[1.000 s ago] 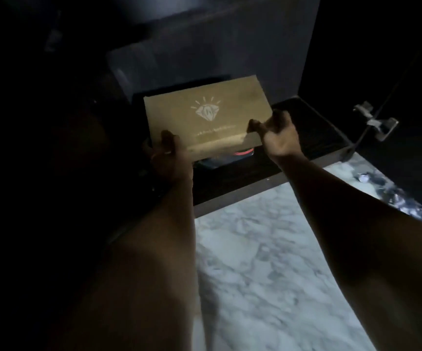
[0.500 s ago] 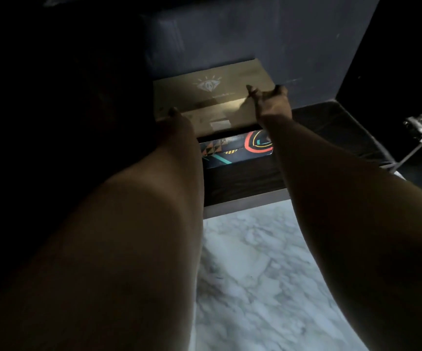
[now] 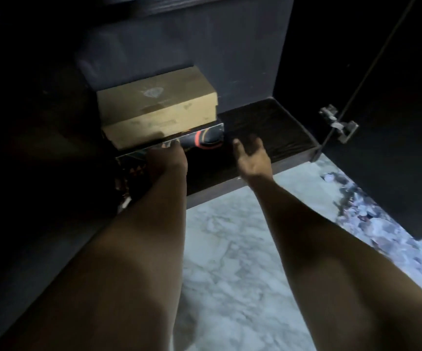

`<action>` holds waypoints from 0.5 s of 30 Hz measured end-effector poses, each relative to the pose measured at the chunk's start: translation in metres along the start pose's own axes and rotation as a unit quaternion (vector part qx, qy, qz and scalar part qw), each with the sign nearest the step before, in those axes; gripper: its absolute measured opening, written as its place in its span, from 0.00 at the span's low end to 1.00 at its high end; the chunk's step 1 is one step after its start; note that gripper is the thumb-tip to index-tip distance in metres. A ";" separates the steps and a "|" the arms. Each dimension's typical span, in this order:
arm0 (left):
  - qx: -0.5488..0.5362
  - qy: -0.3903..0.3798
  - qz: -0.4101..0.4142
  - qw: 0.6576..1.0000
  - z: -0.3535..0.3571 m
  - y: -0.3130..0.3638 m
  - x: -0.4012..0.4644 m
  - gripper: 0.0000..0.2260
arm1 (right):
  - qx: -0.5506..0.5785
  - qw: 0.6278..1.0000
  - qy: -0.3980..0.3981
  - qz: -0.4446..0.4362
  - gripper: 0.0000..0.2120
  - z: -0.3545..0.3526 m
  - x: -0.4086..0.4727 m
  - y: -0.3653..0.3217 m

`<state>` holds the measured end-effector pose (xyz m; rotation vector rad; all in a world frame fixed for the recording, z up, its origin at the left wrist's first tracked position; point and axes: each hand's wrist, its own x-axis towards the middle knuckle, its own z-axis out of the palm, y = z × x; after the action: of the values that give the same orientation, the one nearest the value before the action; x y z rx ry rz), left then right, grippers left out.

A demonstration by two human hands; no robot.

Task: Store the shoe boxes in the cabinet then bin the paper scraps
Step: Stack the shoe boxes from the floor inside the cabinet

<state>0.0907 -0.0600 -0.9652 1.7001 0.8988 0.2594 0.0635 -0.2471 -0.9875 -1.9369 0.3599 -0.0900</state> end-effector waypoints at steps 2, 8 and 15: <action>0.155 -0.090 0.067 0.982 0.023 -0.011 -0.055 0.25 | -0.066 0.998 -0.002 0.023 0.28 -0.034 -0.028 0.033; 0.313 -0.342 0.116 0.878 0.091 -0.064 -0.234 0.20 | -0.192 0.969 0.054 0.149 0.30 -0.187 -0.111 0.129; 0.338 -0.594 0.098 0.724 0.130 -0.117 -0.450 0.10 | -0.191 0.898 0.291 0.271 0.22 -0.383 -0.254 0.200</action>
<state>-0.1896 -0.4517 -0.9916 2.0849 -0.2363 -1.0793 -0.3079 -0.5842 -0.9951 -2.0858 1.3938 -0.2474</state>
